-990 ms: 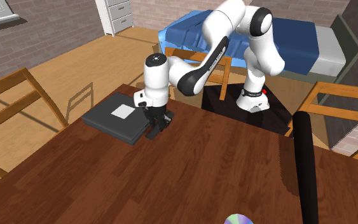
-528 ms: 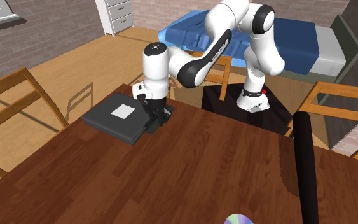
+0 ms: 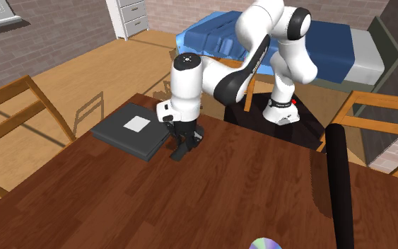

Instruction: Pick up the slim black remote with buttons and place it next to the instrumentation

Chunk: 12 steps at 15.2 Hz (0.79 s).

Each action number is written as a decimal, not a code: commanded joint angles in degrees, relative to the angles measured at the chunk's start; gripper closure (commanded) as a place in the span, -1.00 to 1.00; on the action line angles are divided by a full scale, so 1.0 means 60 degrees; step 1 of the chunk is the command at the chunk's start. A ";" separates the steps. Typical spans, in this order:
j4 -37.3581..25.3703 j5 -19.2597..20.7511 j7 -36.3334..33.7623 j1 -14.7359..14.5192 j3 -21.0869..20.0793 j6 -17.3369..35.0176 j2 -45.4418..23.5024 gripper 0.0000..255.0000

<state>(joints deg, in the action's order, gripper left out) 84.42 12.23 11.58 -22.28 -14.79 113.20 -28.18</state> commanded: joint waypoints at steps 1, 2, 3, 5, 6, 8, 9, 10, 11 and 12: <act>-0.0373 0.0093 -0.0401 -0.0354 -0.0068 -0.0168 -0.0247 1.00; -0.0532 0.0134 -0.0586 -0.0524 -0.0100 -0.0248 -0.0347 1.00; -0.0707 0.0175 -0.0769 -0.0696 -0.0130 -0.0334 -0.0458 1.00; -0.1109 0.0261 -0.1126 -0.1048 -0.0187 -0.0528 -0.0709 1.00; -0.1338 0.0305 -0.1299 -0.1229 -0.0210 -0.0635 -0.0851 1.00; -0.1856 0.0393 -0.1633 -0.1604 -0.0249 -0.0875 -0.1169 1.00; -0.2150 0.0439 -0.1794 -0.1796 -0.0265 -0.1009 -0.1347 1.00; -0.2470 0.0484 -0.1948 -0.1994 -0.0277 -0.1154 -0.1540 1.00; -0.2819 0.0530 -0.2097 -0.2197 -0.0287 -0.1311 -0.1749 1.00; -0.3202 0.0574 -0.2239 -0.2408 -0.0290 -0.1482 -0.1975 1.00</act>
<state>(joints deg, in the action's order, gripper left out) 66.93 15.38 -0.70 -35.41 -16.45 105.03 -38.92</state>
